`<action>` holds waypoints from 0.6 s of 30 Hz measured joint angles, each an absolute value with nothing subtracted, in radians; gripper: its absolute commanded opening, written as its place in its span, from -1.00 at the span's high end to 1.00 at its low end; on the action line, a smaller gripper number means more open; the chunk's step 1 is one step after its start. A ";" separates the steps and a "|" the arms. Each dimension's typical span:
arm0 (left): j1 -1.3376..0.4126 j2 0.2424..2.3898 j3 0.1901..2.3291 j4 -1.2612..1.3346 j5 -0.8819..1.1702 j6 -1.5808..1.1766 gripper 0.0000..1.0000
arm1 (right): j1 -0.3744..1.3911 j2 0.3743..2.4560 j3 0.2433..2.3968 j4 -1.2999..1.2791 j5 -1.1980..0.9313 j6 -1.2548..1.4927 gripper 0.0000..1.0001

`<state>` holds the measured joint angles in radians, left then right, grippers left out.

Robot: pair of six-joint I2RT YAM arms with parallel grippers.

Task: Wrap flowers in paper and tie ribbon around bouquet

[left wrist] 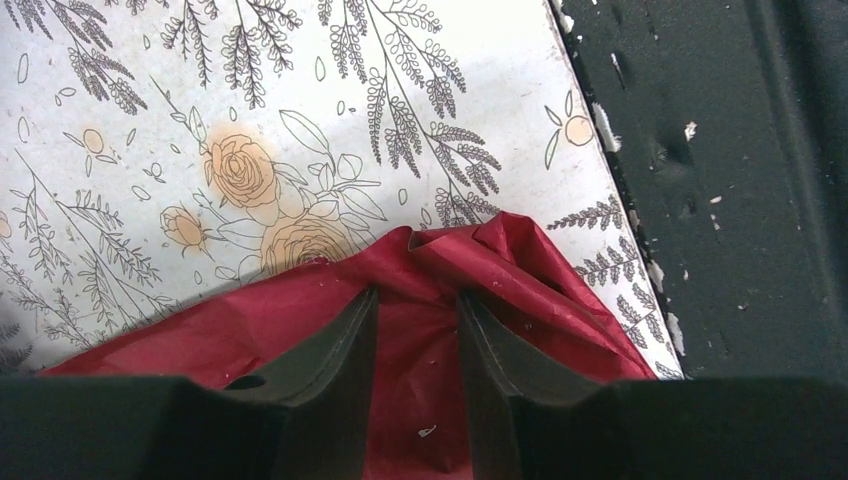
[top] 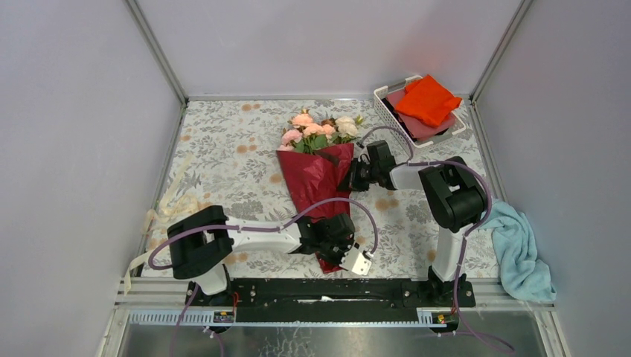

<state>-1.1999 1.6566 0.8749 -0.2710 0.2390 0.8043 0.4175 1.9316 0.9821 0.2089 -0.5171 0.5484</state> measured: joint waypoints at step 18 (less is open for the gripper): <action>-0.308 1.547 1.176 -0.702 0.344 0.654 -0.67 | 0.392 1.906 0.909 0.266 -0.532 0.607 1.00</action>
